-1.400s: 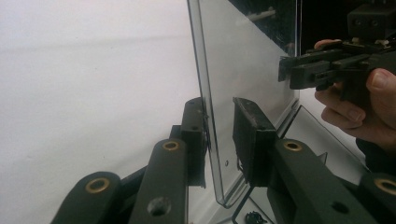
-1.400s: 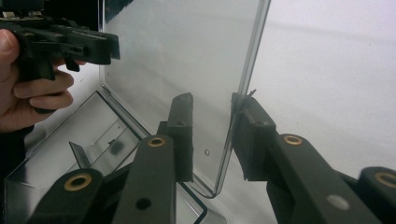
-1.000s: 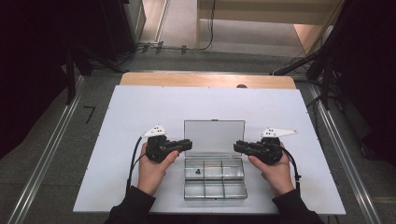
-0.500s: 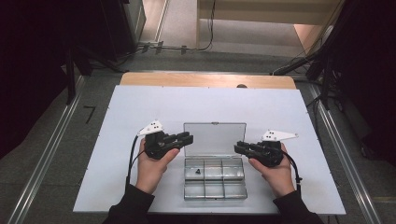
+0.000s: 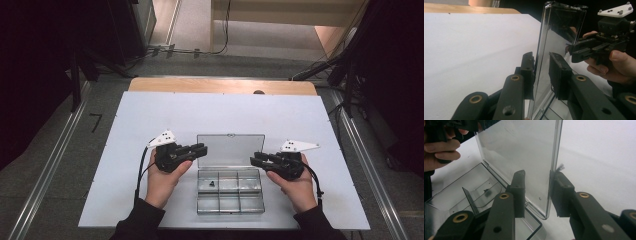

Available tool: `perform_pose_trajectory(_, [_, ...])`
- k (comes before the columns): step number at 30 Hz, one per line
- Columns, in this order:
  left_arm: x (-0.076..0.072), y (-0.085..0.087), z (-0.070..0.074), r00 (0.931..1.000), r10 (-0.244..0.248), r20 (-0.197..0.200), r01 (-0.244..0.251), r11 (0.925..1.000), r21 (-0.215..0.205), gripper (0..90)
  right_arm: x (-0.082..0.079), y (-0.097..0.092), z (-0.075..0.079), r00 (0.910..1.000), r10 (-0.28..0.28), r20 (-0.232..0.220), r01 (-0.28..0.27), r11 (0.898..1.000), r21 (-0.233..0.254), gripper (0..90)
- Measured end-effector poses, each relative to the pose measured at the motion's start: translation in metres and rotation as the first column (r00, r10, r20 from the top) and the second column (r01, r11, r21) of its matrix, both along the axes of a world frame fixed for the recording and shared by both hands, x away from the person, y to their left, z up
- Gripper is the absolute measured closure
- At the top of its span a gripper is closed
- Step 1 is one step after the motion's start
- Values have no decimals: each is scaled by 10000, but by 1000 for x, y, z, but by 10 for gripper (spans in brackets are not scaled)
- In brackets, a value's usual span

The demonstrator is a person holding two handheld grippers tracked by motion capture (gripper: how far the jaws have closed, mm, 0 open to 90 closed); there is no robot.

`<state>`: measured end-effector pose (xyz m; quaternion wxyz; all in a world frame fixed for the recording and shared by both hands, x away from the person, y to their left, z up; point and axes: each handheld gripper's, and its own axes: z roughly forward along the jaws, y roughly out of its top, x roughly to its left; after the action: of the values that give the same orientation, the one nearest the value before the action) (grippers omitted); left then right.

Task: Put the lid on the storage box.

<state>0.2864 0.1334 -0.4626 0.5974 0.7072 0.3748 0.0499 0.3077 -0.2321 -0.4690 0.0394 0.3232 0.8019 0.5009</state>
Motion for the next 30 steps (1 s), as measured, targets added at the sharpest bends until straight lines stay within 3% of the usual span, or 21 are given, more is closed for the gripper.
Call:
perform_pose_trajectory(8, [-4,0,1,9997,-197,173,196,9998,39,730,-3,-5,16,9987,-352,375,339,9988,355,555])
perform_pose_trajectory(22, [-11,0,2,9982,-461,374,457,9989,117,711,-11,-3,27,9936,-366,1064,289,9969,731,560])
perform_pose_trajectory(30, [-14,0,3,9977,-537,416,529,9984,193,704,-13,0,29,9941,-228,1065,148,9971,747,604])
